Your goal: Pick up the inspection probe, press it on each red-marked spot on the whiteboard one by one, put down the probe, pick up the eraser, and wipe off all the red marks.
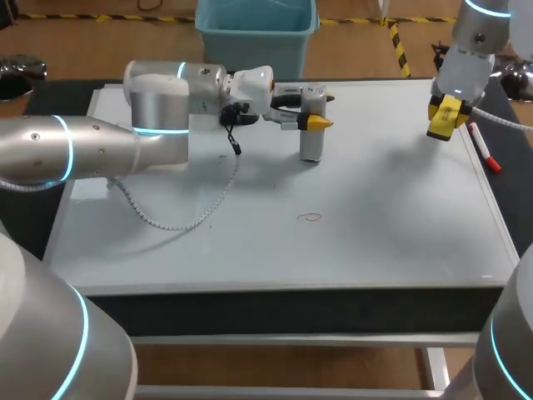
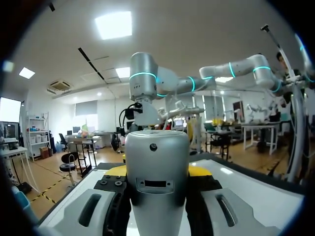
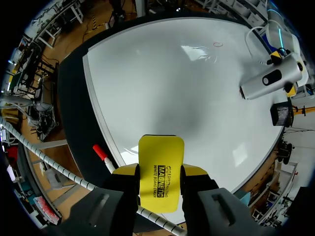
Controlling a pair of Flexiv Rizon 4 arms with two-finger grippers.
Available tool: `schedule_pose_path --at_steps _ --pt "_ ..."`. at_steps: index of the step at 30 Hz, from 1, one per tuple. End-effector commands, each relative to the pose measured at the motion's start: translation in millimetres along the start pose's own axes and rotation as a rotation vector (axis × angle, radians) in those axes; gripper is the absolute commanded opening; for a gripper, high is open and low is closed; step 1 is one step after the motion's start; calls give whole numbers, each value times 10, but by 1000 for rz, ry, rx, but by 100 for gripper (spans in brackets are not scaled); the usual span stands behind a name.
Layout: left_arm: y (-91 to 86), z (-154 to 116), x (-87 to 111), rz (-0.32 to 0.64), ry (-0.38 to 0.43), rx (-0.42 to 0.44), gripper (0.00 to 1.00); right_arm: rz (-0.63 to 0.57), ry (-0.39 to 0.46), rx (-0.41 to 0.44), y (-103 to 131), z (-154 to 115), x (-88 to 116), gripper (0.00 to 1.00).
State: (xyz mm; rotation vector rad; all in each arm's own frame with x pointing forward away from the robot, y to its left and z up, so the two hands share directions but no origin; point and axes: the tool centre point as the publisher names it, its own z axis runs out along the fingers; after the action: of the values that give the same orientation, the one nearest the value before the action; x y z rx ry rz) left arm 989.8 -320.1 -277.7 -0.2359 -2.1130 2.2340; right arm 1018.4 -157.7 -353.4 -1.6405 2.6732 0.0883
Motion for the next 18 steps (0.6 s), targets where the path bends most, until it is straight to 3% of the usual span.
schedule_pose_path --at_steps 1,18 --pt "29 14 -39 -4 8 2 0 -2 3 1 -9 -5 2 0" --pt "63 3 -45 -19 7 -5 0 -2 3 1 -9 -5 2 0"
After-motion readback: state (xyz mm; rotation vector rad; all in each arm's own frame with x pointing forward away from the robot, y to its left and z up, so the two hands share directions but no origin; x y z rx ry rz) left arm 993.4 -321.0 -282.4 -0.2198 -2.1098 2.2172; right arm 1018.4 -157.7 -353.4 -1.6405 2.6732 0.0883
